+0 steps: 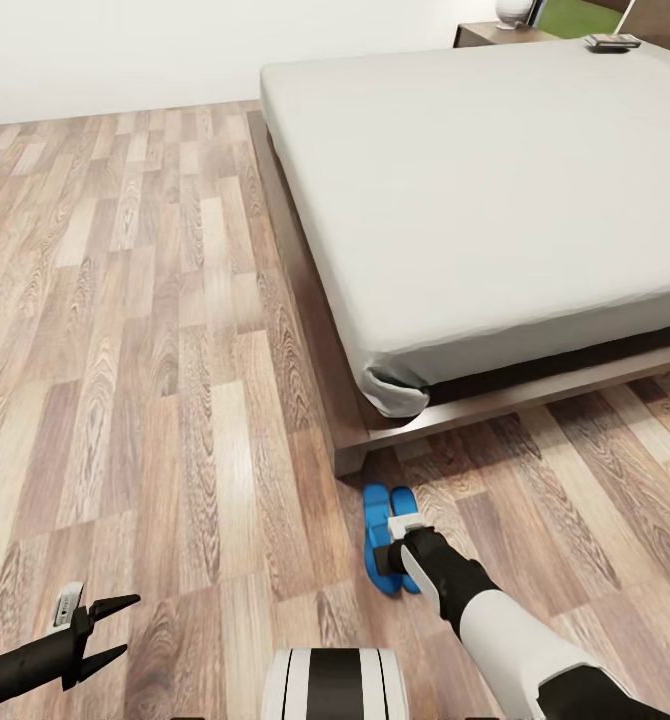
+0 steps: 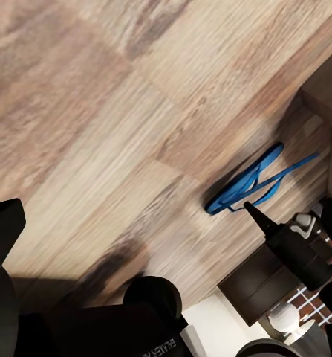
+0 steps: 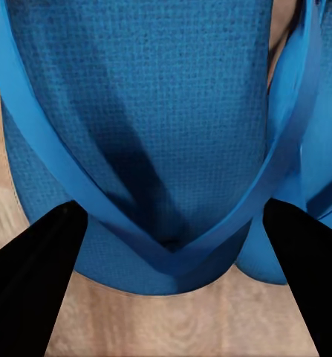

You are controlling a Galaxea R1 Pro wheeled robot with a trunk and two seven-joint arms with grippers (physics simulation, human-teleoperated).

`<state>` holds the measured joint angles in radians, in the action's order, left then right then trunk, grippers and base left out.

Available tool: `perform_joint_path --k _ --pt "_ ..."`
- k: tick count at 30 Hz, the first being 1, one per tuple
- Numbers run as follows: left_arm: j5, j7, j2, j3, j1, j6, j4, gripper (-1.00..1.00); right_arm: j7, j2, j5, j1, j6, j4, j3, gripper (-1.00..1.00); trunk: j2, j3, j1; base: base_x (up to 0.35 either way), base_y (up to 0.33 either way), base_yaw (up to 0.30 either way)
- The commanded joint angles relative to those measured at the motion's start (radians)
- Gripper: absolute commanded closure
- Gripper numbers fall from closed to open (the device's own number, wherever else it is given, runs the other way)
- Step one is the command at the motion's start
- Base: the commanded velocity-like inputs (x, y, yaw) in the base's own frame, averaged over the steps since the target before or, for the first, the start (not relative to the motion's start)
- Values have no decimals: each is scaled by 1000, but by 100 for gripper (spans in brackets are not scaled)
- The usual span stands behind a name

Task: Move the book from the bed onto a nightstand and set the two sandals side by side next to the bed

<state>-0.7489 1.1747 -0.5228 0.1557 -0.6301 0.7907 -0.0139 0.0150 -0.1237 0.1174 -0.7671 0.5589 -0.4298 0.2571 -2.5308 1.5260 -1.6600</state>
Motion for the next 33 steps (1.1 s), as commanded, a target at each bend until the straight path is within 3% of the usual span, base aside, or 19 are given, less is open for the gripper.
perform_joint_path --k 1,17,33 --pt "-8 3 0 8 0 7 0 -100 3 1 10 -2 4 -1 7 100 0 1 0 0 0 0" --pt "-7 3 0 8 0 7 0 -100 0 -3 14 -8 5 -1 7 100 0 1 0 0 0 0" --pt "-9 3 0 8 0 7 0 -100 0 -30 11 -9 6 -1 7 100 0 1 0 0 0 0"
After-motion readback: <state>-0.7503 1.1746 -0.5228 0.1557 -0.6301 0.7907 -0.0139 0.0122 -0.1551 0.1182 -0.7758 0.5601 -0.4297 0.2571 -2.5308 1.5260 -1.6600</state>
